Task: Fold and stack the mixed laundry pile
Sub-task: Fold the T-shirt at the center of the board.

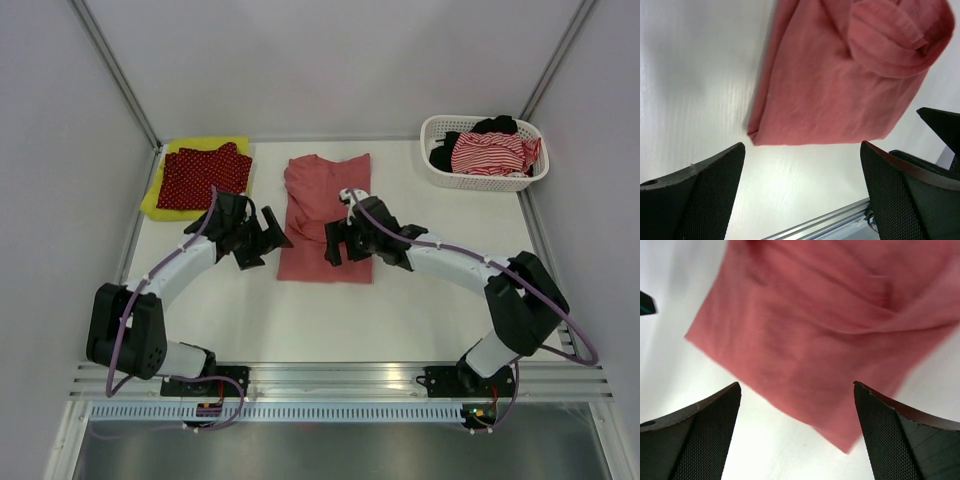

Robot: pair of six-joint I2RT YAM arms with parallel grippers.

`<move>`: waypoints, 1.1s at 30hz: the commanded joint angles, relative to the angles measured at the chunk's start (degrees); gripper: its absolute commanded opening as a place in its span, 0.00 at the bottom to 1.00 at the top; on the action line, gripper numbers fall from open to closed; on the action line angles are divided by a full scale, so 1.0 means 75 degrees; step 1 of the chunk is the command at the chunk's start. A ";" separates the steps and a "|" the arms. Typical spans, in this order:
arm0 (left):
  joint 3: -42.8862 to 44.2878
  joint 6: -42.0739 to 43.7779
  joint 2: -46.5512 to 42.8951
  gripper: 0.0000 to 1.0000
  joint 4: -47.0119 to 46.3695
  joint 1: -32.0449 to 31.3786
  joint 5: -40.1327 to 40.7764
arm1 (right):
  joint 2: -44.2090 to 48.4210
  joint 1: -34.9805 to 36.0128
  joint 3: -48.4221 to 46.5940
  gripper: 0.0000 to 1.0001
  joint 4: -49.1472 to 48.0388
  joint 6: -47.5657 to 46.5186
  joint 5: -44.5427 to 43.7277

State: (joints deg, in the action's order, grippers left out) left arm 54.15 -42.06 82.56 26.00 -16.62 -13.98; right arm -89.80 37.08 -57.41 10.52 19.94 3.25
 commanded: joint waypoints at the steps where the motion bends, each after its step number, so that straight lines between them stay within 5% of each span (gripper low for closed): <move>1: -0.0936 0.0019 -0.0694 1.00 -0.0044 -0.0010 0.0398 | -0.0599 0.0597 -0.0301 0.98 -0.0665 -0.0116 0.0024; 10: -0.1384 -0.0122 -0.0591 0.99 -0.0396 0.0001 0.0293 | -0.2288 0.0751 -0.1298 0.98 -0.1344 0.0458 -0.0092; 20: -0.1443 0.0077 -0.0193 1.00 -0.0584 0.0083 0.0270 | -0.2874 0.0740 -0.1955 0.98 -0.1789 0.0470 -0.1579; 33: -0.1419 0.0218 0.0194 1.00 -0.1063 0.0107 -0.0234 | -0.3684 -0.0315 -0.3444 0.98 -0.2482 -0.1099 -0.2554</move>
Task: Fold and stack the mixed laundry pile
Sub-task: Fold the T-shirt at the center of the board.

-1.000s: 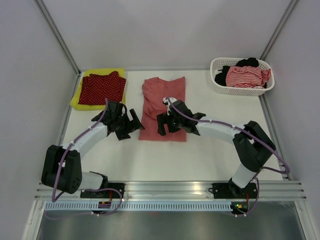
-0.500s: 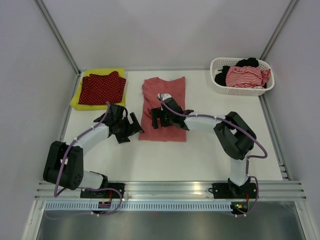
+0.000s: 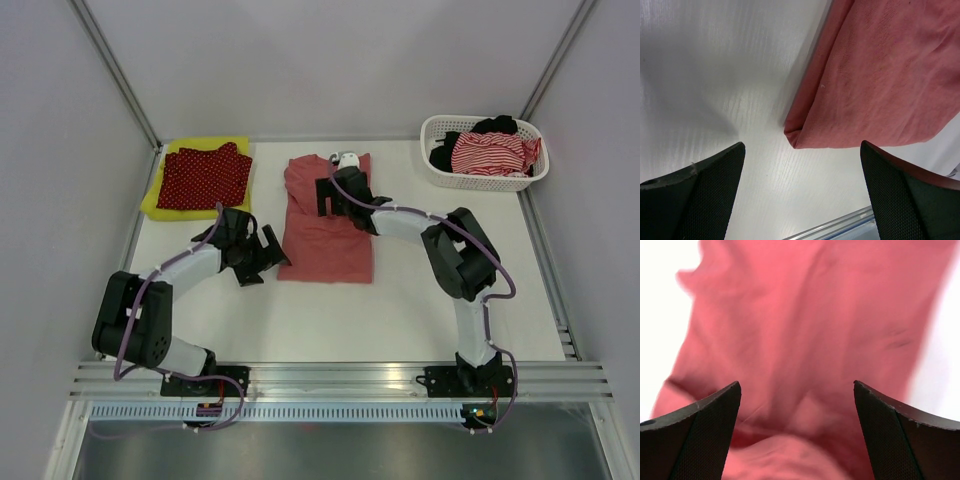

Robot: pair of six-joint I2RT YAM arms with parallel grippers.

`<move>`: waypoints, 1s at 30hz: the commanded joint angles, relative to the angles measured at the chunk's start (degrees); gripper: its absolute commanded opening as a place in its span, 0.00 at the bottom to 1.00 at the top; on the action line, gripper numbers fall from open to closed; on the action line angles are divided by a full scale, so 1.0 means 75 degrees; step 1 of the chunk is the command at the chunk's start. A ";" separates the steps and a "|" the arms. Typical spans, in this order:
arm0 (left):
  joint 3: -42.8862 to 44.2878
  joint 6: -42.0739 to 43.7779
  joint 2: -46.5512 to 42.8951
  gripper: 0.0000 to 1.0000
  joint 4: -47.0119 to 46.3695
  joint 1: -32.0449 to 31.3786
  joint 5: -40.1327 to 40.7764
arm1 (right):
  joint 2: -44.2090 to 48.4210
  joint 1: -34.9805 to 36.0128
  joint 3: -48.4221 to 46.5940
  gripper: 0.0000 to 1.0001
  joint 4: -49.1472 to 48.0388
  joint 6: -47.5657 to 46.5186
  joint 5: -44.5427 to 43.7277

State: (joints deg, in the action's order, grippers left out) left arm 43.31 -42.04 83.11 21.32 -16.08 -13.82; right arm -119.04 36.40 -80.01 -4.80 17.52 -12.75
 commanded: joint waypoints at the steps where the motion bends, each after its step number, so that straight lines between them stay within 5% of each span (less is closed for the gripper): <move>1: 0.0026 0.0215 0.0156 1.00 -0.0499 0.0034 -0.0254 | 0.0495 -0.0236 -0.0360 0.98 -0.0438 -0.0893 -0.0513; 6: 0.0085 0.0238 0.0741 0.94 -0.0779 0.0034 -0.0324 | 0.1737 -0.0284 0.0645 0.98 0.0251 -0.0509 -0.0725; 9: 0.0108 0.0238 0.1069 0.81 -0.0967 0.0034 -0.0372 | 0.2897 -0.0307 0.2039 0.98 0.0474 0.0275 -0.0655; 12: 0.0190 0.0262 0.1339 0.60 -0.1085 0.0034 -0.0546 | 0.4104 -0.0319 0.3621 0.98 0.0557 0.0709 -0.0234; 18: -0.0102 0.0262 0.1259 0.02 -0.1366 0.0022 -0.0969 | 0.5652 -0.0342 0.5638 0.98 0.1050 0.1753 0.0877; 22: -0.0407 0.0180 0.0861 0.02 -0.1530 0.0011 -0.1051 | 0.6379 -0.0354 0.6856 0.98 0.0408 0.2387 0.1524; 30: -0.0829 0.0168 0.0380 0.02 -0.1554 -0.0036 -0.1204 | 0.6032 -0.0354 0.7083 0.90 -0.0473 0.2012 0.1932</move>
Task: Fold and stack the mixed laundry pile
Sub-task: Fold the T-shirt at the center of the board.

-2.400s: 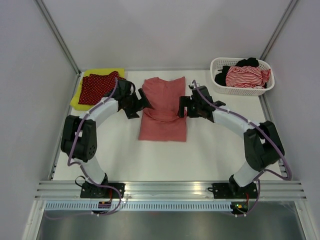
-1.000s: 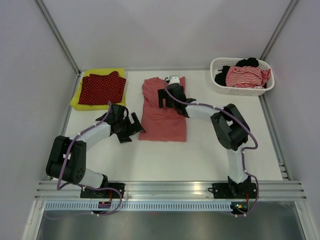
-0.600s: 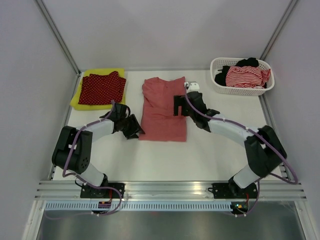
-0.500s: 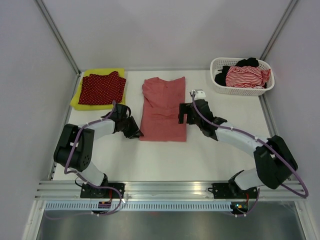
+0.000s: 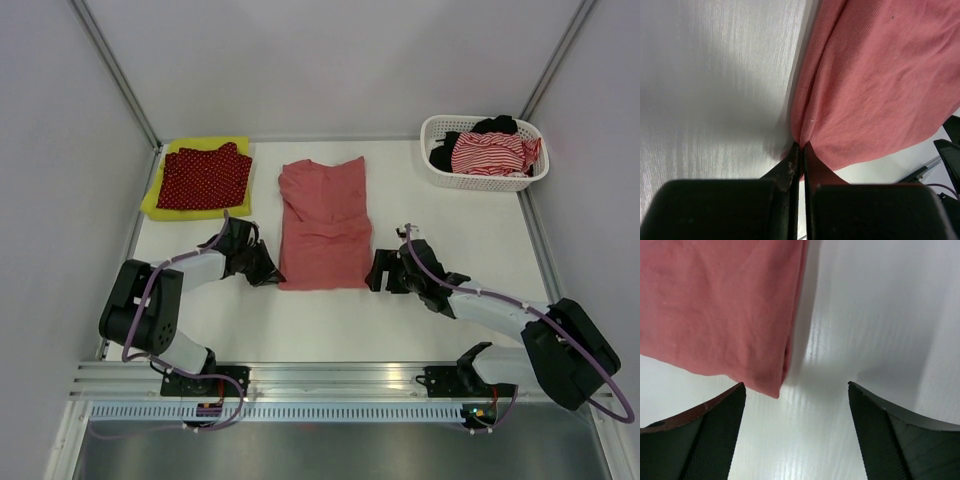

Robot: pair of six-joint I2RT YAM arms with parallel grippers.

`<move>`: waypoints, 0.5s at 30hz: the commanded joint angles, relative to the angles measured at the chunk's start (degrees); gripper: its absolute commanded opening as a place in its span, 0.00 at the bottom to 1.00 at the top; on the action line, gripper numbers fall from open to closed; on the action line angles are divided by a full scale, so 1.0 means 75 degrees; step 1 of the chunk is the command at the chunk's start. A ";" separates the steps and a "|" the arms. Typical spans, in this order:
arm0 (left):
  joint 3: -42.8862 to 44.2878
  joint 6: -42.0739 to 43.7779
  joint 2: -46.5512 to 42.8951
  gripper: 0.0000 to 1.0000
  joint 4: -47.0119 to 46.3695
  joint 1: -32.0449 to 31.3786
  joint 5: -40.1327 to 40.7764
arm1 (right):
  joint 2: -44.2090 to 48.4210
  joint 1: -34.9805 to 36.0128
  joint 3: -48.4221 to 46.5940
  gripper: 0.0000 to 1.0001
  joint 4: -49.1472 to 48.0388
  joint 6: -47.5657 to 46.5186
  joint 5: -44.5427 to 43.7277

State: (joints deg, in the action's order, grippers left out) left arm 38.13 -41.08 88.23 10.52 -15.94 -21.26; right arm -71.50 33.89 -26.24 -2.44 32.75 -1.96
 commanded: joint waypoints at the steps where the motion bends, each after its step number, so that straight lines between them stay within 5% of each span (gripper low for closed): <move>1: -0.0173 0.0028 -0.0337 0.02 -0.0103 -0.0054 -0.0236 | -0.0461 -0.0019 -0.0145 0.86 -0.0777 -0.0031 0.0797; 8: -0.0501 -0.0112 -0.0876 0.02 -0.0091 -0.0089 -0.0400 | -0.0943 -0.0019 -0.0029 0.54 -0.0566 0.0342 0.1900; 11: -0.0758 -0.0112 -0.1297 0.02 -0.0032 -0.0136 -0.0458 | -0.0919 -0.0019 0.0205 0.01 -0.0998 0.0484 0.2602; 15: -0.1157 -0.0171 -0.2117 0.02 0.0236 -0.0194 -0.1067 | -0.0078 -0.0007 0.0113 0.00 -0.0744 0.0486 0.3425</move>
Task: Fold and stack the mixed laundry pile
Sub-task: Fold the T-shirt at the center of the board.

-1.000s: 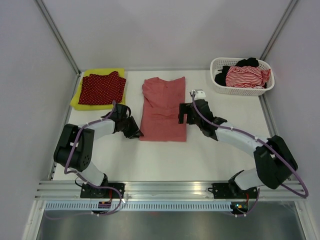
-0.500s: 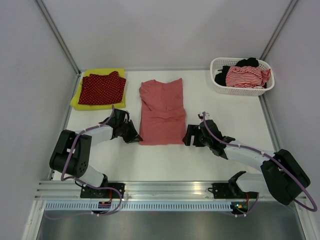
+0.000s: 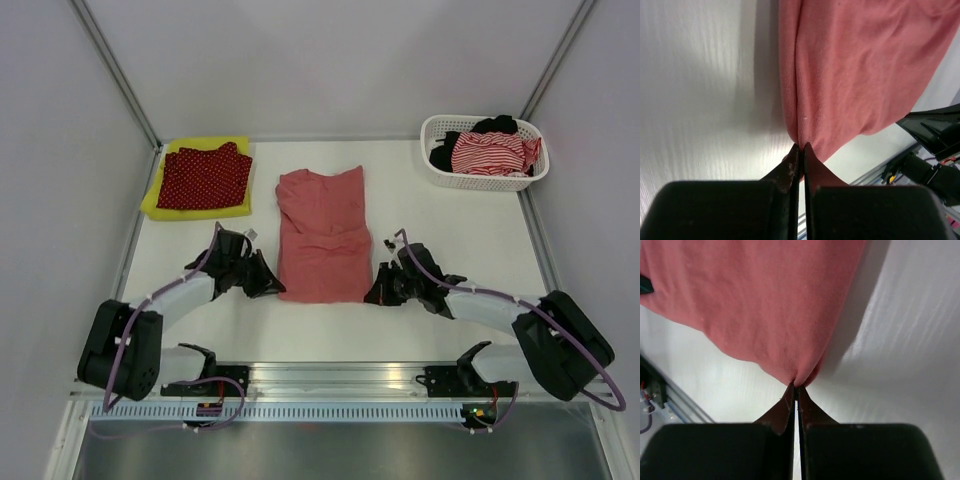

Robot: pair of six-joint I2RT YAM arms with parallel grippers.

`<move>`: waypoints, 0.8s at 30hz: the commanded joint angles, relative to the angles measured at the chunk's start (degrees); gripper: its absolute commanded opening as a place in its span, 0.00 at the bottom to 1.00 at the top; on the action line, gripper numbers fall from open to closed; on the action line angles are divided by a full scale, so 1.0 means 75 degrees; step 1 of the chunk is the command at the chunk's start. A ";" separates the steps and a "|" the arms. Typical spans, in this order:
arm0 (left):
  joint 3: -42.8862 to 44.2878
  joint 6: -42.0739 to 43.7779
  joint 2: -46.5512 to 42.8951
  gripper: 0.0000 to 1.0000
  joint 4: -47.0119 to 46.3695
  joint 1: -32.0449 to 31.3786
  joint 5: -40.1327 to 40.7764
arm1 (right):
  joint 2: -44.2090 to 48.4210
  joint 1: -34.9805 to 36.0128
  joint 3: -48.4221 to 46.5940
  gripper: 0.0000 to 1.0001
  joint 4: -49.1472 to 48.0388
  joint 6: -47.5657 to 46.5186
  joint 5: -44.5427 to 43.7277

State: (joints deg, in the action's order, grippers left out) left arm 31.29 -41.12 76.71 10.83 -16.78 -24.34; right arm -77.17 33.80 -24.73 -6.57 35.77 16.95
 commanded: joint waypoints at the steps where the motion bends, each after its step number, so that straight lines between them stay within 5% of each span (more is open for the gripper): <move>1: -0.0374 -0.0177 -0.1105 0.02 0.0463 -0.0095 -0.0704 | 0.0946 0.0005 -0.0182 0.01 0.0517 -0.0034 0.0811; 5: -0.0247 -0.0189 -0.2129 0.02 0.1203 -0.0095 -0.1160 | 0.2352 -0.0007 -0.0931 0.01 0.2571 -0.0281 -0.0160; 10: 0.0911 -0.0259 -0.2283 0.02 0.1849 -0.0060 -0.1361 | 0.2519 -0.0054 -0.2126 0.01 0.3593 -0.0421 -0.0698; 24: 0.4813 -0.0107 0.1020 0.02 0.2036 0.1087 -0.1033 | -0.1413 -0.1776 -0.6345 0.00 0.3079 -0.1066 -0.0409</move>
State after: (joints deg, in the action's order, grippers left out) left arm 61.58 -41.67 80.55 25.39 -10.13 -31.88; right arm -81.82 22.26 -66.26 18.13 29.71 11.88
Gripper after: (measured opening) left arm 0.033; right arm 0.010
